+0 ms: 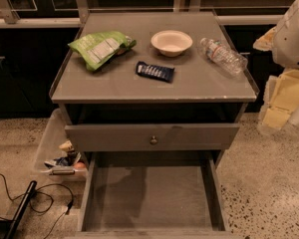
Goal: Place rxbar blueberry into middle drawer
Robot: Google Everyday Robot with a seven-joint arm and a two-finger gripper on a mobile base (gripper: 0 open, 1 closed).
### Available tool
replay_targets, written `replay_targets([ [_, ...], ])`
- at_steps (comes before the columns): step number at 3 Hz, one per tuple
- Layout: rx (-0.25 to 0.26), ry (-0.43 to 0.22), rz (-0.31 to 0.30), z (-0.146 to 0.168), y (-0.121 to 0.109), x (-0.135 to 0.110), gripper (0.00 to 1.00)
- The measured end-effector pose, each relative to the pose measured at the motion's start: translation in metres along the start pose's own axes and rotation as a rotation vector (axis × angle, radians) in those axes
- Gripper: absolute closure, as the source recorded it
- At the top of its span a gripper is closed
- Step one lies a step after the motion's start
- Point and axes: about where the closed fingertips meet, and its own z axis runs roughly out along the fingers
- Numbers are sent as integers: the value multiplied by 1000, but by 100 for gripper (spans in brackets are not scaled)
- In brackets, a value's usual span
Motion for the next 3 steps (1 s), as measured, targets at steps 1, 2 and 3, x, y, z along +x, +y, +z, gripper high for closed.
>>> replay_targets([
  [1, 0, 0, 0, 0, 0, 0, 0],
  [2, 17, -15, -23, -3, -2, -8, 0],
  [3, 18, -79, -129, 11, -17, -42, 0],
])
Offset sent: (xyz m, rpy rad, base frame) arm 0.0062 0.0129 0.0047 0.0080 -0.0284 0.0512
